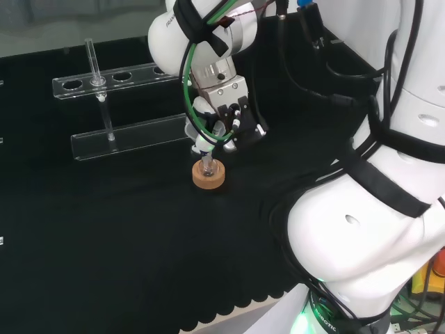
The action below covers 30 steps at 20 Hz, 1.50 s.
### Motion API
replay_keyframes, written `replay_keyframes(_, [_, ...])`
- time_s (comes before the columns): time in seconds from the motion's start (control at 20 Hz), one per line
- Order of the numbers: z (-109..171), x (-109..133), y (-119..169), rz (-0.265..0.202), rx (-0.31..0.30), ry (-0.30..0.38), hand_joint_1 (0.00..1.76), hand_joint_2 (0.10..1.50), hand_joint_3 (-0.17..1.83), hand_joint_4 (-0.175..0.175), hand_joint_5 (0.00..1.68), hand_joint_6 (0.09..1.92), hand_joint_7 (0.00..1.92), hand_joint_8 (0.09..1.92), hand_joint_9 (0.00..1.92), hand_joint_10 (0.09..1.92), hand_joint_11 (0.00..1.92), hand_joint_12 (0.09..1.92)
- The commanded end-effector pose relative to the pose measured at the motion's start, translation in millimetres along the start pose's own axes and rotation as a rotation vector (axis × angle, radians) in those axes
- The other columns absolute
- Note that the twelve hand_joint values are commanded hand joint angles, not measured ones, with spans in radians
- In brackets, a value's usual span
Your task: Place the funnel on the round-bottom flask.
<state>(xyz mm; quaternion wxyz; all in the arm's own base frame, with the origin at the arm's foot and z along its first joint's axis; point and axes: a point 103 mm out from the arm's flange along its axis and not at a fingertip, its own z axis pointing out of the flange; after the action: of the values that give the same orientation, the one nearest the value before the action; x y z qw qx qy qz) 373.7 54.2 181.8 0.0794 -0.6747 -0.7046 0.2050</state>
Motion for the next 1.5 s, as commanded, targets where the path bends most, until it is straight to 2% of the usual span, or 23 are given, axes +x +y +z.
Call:
replay_keyframes(0.05, [-0.2,-2.5,-1.3,0.007,-0.001,-0.006,0.75,0.70,0.63,-0.069,0.41,0.31,0.23,0.73,0.59,0.66,0.30,1.38])
replay_keyframes(0.3, [1.2,-5.5,-2.6,0.008,0.003,0.000,0.75,0.69,0.63,-0.067,0.41,0.29,0.20,0.72,0.57,0.65,0.27,1.38])
replay_keyframes(0.45, [2.3,-6.5,-2.2,-0.001,0.032,0.005,0.74,0.67,0.62,-0.065,0.34,0.21,0.07,0.71,0.45,0.67,0.13,1.44])
replay_keyframes(0.55, [2.7,-6.5,-3.0,-0.012,0.031,0.012,0.72,0.65,0.61,-0.063,0.29,0.13,0.02,0.61,0.34,0.70,0.05,1.47])
replay_keyframes(0.75, [1.8,-6.0,-3.5,-0.019,0.023,0.010,0.65,0.64,0.54,-0.055,0.16,0.09,0.00,0.20,0.13,0.71,0.00,1.42])
replay_keyframes(0.9, [-0.3,-7.3,-6.3,-0.026,-0.012,0.012,0.62,0.64,0.49,-0.048,0.11,0.09,0.00,0.09,0.03,0.71,0.00,1.36])
replay_keyframes(1.15, [-9.7,-12.3,-16.7,-0.036,-0.121,0.026,0.55,0.66,0.40,-0.045,0.09,0.09,0.00,0.09,0.00,0.70,0.00,1.33])
replay_keyframes(1.5, [-29.2,-30.5,-32.7,-0.022,-0.166,0.047,0.47,0.68,0.29,-0.052,0.12,0.09,0.06,0.09,0.04,0.77,0.00,1.43])
